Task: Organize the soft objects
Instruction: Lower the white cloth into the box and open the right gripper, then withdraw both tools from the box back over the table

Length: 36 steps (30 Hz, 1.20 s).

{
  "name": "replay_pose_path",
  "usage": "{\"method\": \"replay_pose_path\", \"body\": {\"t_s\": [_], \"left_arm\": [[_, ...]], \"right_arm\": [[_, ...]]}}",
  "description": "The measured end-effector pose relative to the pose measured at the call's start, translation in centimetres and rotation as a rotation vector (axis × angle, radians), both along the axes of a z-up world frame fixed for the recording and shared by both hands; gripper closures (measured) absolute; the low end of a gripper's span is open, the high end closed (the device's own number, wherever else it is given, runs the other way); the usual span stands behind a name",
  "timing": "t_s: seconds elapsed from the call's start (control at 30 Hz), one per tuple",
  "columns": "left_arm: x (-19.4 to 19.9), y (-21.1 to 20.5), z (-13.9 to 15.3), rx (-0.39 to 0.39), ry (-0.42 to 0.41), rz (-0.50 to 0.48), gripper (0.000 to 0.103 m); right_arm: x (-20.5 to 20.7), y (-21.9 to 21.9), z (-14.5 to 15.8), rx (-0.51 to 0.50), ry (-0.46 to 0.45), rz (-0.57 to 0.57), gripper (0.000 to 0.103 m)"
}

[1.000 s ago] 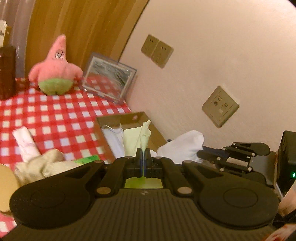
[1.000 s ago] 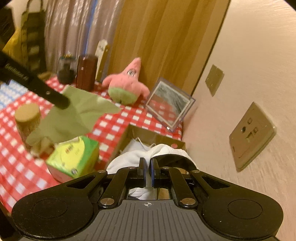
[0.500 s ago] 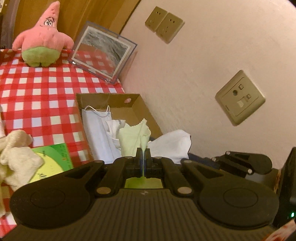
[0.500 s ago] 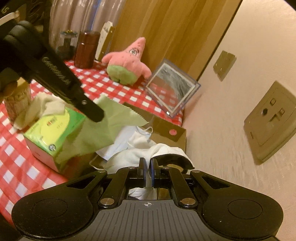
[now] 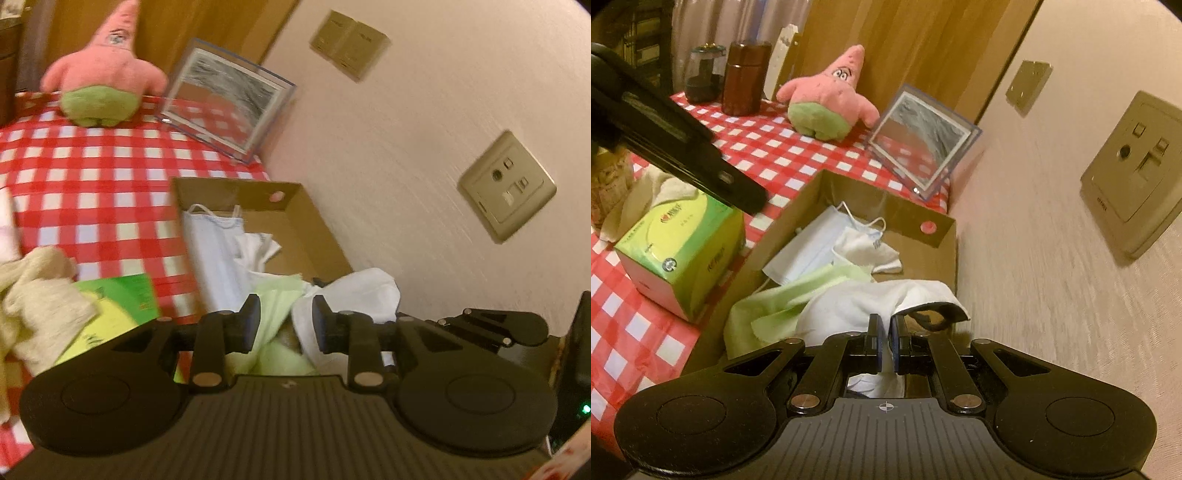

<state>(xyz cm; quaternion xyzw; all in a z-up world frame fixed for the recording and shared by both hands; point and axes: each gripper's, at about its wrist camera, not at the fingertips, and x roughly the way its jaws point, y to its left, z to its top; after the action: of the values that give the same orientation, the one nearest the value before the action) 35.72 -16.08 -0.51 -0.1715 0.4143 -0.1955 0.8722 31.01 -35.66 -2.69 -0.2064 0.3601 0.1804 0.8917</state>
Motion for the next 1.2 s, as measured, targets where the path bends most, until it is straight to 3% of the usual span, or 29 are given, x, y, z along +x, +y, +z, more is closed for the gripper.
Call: {"method": "replay_pose_path", "body": {"t_s": [0.23, 0.37, 0.53, 0.7, 0.77, 0.93, 1.2], "left_arm": [[-2.9, 3.2, 0.4, -0.002, -0.01, 0.065, 0.071], [-4.4, 4.2, 0.5, -0.005, -0.013, 0.08, 0.071], [-6.0, 5.4, 0.7, 0.001, -0.015, 0.092, 0.07], [-7.5, 6.7, 1.1, -0.001, -0.021, 0.104, 0.067], [-8.1, 7.0, 1.5, 0.005, -0.032, 0.105, 0.066], [-9.9, 8.2, 2.2, 0.007, -0.052, 0.118, 0.062], [-13.5, 10.4, 3.3, 0.047, -0.092, 0.133, 0.053]], "right_arm": [[1.0, -0.6, -1.5, 0.094, 0.09, -0.072, 0.098], [1.2, -0.3, -3.5, 0.086, 0.132, -0.089, 0.098], [1.0, -0.1, -5.0, 0.072, 0.143, -0.113, 0.098], [0.3, -0.9, -3.9, 0.134, 0.134, -0.154, 0.097], [-0.3, -1.2, -3.2, 0.141, 0.122, -0.173, 0.091], [-2.5, -1.4, -1.2, 0.184, 0.098, -0.203, 0.06], [-6.7, 0.1, 2.7, 0.24, 0.04, -0.22, 0.055]]}}
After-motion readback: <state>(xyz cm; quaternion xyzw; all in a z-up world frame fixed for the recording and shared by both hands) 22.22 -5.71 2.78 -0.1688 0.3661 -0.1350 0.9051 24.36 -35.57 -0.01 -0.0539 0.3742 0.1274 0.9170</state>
